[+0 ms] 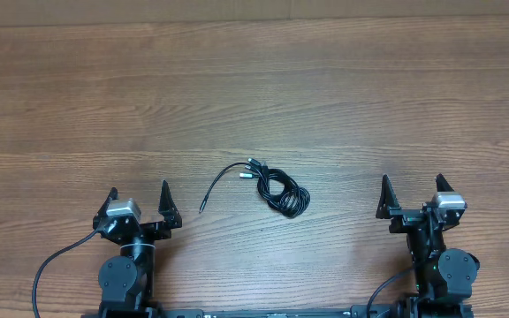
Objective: Untangle cables
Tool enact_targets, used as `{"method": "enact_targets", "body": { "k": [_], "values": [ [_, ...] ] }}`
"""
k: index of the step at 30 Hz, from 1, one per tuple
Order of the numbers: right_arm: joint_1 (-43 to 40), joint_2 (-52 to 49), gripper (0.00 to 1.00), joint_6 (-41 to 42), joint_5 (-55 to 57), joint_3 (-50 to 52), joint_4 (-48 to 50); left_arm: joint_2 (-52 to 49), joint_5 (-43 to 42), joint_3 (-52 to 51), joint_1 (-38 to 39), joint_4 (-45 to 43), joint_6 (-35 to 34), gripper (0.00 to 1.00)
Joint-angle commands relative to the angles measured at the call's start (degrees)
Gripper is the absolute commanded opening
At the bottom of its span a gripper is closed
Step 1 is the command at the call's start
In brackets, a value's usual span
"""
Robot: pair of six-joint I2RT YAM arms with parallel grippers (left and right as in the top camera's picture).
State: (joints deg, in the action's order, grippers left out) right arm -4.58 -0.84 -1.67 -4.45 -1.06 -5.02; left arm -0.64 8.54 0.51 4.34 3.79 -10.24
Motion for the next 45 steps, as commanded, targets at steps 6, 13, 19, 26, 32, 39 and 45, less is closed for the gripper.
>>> {"method": "enact_targets", "body": {
  "k": [6, 13, 19, 26, 32, 39, 45],
  "values": [
    [-0.4, 0.6, 1.00, 0.1, 0.5, 0.6, 0.4, 0.4, -0.4, -0.2, -0.5, 0.0, 1.3, 1.00],
    [-0.4, 0.6, 1.00, 0.1, 0.5, 0.6, 0.4, 0.4, -4.4, -0.2, -0.5, 0.3, -0.5, 1.00],
    [-0.4, 0.5, 1.00, 0.1, 0.5, 0.6, 0.4, 0.4, -6.6, -0.2, -0.5, 0.5, -0.5, 1.00],
    [-0.4, 0.6, 1.00, 0.1, 0.5, 0.6, 0.4, 0.4, -13.8, 0.0, -0.5, 0.6, 0.5, 1.00],
    [-0.4, 0.6, 1.00, 0.1, 0.5, 0.6, 0.4, 0.4, -17.1, 1.8, -0.5, 1.4, 0.4, 1.00],
    [-0.4, 0.5, 1.00, 0.1, 0.5, 0.6, 0.4, -2.0, -17.0, 14.1, -0.5, 13.2, 1.5, 1.00],
    [-0.4, 0.6, 1.00, 0.1, 0.5, 0.6, 0.4, -18.5, -18.9, 29.7, -0.5, 25.3, 5.2, 1.00]
  ]
}}
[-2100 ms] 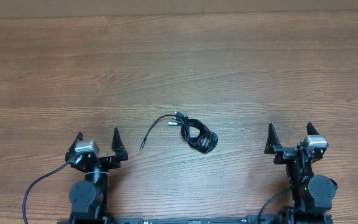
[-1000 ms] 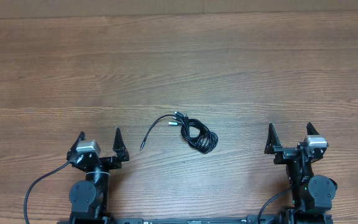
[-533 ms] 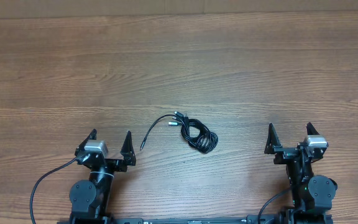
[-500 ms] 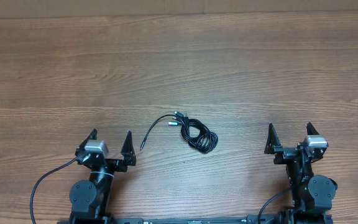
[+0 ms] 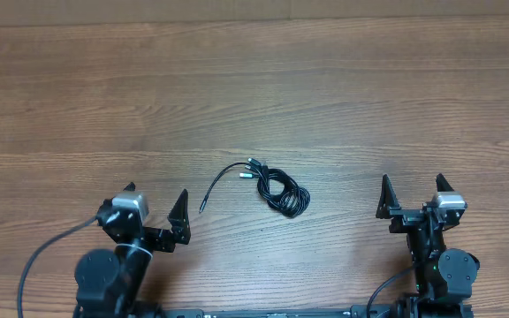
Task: Untangle cables
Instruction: 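Move the left gripper over the cable bundle and grasp it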
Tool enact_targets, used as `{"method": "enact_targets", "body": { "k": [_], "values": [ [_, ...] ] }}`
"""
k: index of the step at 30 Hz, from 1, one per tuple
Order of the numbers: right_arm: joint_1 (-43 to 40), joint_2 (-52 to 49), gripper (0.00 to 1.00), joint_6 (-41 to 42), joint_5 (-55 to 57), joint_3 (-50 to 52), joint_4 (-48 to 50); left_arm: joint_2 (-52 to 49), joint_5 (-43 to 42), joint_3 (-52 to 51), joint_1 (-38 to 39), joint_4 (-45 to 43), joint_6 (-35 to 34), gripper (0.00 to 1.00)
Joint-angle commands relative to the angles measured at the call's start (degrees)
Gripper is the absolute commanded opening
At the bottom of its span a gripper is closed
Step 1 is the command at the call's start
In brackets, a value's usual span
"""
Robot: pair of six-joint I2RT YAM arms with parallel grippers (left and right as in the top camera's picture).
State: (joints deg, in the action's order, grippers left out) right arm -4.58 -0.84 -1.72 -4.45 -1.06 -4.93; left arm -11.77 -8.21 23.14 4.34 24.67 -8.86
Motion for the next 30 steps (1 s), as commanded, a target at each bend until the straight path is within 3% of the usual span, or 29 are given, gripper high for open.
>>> {"method": "enact_targets", "body": {
  "k": [1, 10, 15, 23, 29, 30],
  "values": [
    [-0.4, 0.6, 1.00, 0.2, 0.5, 0.6, 0.3, -9.4, -2.2, 8.7, -0.5, 5.7, 3.8, 1.00],
    [-0.4, 0.6, 1.00, 0.2, 0.5, 0.6, 0.3, -41.7, -2.2, 35.8, 0.9, 29.2, 5.4, 1.00],
    [-0.4, 0.6, 1.00, 0.2, 0.5, 0.6, 0.3, -60.4, -1.6, 52.1, 9.4, 42.5, 5.8, 1.00],
    [-0.4, 0.6, 1.00, 0.2, 0.5, 0.6, 0.3, -78.3, -2.5, 52.8, 15.2, 40.5, -8.8, 1.00],
    [-0.4, 0.6, 1.00, 0.2, 0.5, 0.6, 0.3, -89.0, -2.8, 52.8, 17.8, 39.8, -20.8, 0.68],
    [-0.4, 0.6, 1.00, 0.2, 0.5, 0.6, 0.3, -90.7, -2.8, 52.8, 19.1, 39.0, -22.3, 0.68]
  ]
}}
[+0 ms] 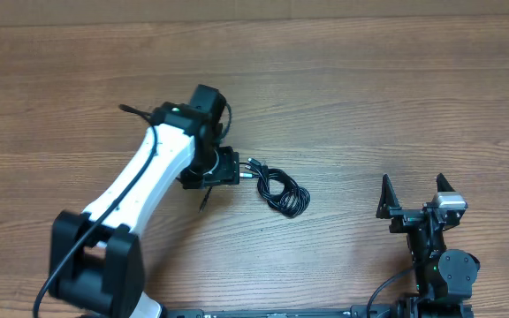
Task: Untangle cables
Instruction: 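Move the left gripper over the cable bundle and grasp it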
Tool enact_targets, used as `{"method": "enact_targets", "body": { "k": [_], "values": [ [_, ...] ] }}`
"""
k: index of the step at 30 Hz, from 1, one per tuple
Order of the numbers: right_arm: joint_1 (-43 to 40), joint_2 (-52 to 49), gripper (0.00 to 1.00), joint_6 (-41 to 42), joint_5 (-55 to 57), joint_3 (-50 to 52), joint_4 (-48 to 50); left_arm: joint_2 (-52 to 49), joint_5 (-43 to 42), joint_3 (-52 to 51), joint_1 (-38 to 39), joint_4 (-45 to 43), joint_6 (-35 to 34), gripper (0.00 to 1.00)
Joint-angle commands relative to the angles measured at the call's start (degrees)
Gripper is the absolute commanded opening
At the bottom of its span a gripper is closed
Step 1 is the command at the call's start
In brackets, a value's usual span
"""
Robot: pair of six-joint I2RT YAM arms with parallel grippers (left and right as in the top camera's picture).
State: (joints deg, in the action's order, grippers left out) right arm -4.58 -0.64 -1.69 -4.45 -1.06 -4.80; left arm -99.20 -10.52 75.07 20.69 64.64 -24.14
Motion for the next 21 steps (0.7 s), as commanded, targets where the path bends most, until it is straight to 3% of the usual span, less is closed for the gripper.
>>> {"method": "enact_targets", "body": {
  "k": [1, 5, 9, 21],
  "values": [
    [-0.4, 0.4, 1.00, 0.2, 0.5, 0.6, 0.2, -4.5, -0.5, 0.9, 4.1, -1.7, -7.7, 0.68],
    [-0.4, 0.3, 1.00, 0.1, 0.5, 0.6, 0.2, -8.0, 1.2, 0.9, 9.1, -4.5, -10.7, 0.70],
    [-0.4, 0.3, 1.00, 0.1, 0.5, 0.6, 0.2, -10.2, 8.1, 0.8, 13.8, -7.5, -20.2, 0.84],
    [-0.4, 0.4, 1.00, 0.1, 0.5, 0.6, 0.2, -10.2, 9.6, -2.6, 18.1, -15.3, -29.9, 0.79]
  ]
}}
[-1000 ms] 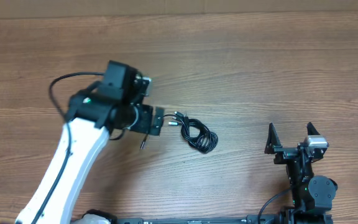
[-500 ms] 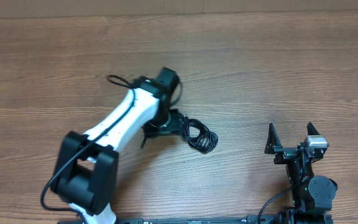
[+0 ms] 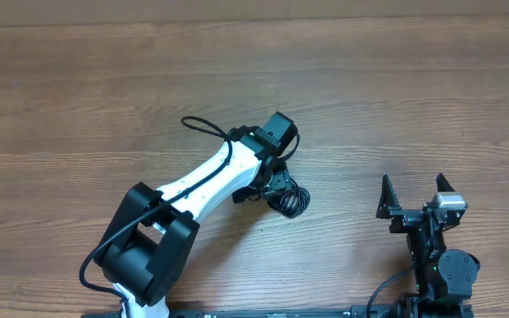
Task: Untangle cables
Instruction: 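Move the left gripper over the cable bundle and grasp it, then lift the cable bundle with the left gripper toward the right gripper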
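Note:
A black cable bundle (image 3: 295, 202) lies coiled on the wooden table (image 3: 396, 97) near its middle. Only the bundle's right loops show, because my left arm reaches across from the lower left and covers the rest, loose end included. My left gripper (image 3: 275, 184) sits right over the bundle's left part. Its fingers are dark against the dark cable, so their state is not readable. My right gripper (image 3: 412, 180) rests at the lower right, open and empty, well clear of the cable.
The left arm's white link (image 3: 203, 181) slants from its base at the lower left toward the centre, with its own black supply cable (image 3: 203, 126) looping above it. The right arm's base (image 3: 444, 265) stands at the front right edge.
My left gripper has moved right, from the cable's loose end to over the left side of the coil. The loose end and plugs are now hidden. The right arm has not moved.
Both arms first rested at the front edge with open grippers, the cable lying untouched in the middle. The left arm then turned toward the cable, reached out over its loose left end, and now hovers over the coil. The right arm stayed still throughout.

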Tool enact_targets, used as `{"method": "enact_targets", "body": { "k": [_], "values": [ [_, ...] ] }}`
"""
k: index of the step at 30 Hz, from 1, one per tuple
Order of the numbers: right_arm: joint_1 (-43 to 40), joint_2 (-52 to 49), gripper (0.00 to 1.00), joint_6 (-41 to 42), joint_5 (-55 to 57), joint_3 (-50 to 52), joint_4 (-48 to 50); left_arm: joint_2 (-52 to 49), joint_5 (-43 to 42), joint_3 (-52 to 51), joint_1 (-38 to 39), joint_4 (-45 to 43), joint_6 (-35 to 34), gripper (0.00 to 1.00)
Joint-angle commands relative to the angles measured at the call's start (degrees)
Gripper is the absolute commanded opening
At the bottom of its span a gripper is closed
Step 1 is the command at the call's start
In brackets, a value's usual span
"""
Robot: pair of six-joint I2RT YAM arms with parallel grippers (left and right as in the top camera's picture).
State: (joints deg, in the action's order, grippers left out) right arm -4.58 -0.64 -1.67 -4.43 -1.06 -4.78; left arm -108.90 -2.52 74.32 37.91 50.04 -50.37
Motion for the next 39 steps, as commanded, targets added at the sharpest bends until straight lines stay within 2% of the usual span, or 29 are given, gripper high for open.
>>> {"method": "enact_targets", "body": {
  "k": [1, 6, 8, 11, 12, 13, 23, 34, 37, 39],
  "values": [
    [-0.4, 0.3, 1.00, 0.1, 0.5, 0.6, 0.2, -0.5, 1.7, -2.2, 1.0, -1.1, -3.9, 0.77],
    [-0.4, 0.3, 1.00, 0.1, 0.5, 0.6, 0.2, -0.5, 3.6, -4.6, 1.1, -4.8, -3.9, 0.68],
    [-0.4, 0.3, 1.00, 0.1, 0.5, 0.6, 0.2, -0.5, 3.5, -5.5, 1.1, -5.8, -4.4, 0.62],
    [-0.4, 0.3, 1.00, 0.1, 0.5, 0.6, 0.2, -0.5, 3.5, -5.6, 1.1, -7.8, -5.2, 0.26],
    [-0.4, 0.4, 1.00, 0.1, 0.5, 0.6, 0.2, -0.5, 3.4, -5.6, 1.1, -8.3, -5.2, 0.08],
    [-0.4, 0.4, 1.00, 0.1, 0.5, 0.6, 0.2, -0.5, 3.3, -5.6, 1.1, -8.5, -5.2, 0.04],
    [-0.4, 0.3, 1.00, 0.1, 0.5, 0.6, 0.2, 2.1, 1.0, -5.1, 1.0, -7.2, -5.2, 0.04],
    [-0.4, 0.4, 1.00, 0.1, 0.5, 0.6, 0.2, 24.3, 6.1, -5.1, 1.0, -5.1, -5.0, 0.04],
    [-0.4, 0.4, 1.00, 0.1, 0.5, 0.6, 0.2, 28.5, 8.6, -5.1, 1.0, -4.6, 1.8, 0.04],
    [-0.4, 0.4, 1.00, 0.1, 0.5, 0.6, 0.2, 30.5, 8.9, -5.1, 1.0, -4.7, 11.1, 0.05]
  ]
}}
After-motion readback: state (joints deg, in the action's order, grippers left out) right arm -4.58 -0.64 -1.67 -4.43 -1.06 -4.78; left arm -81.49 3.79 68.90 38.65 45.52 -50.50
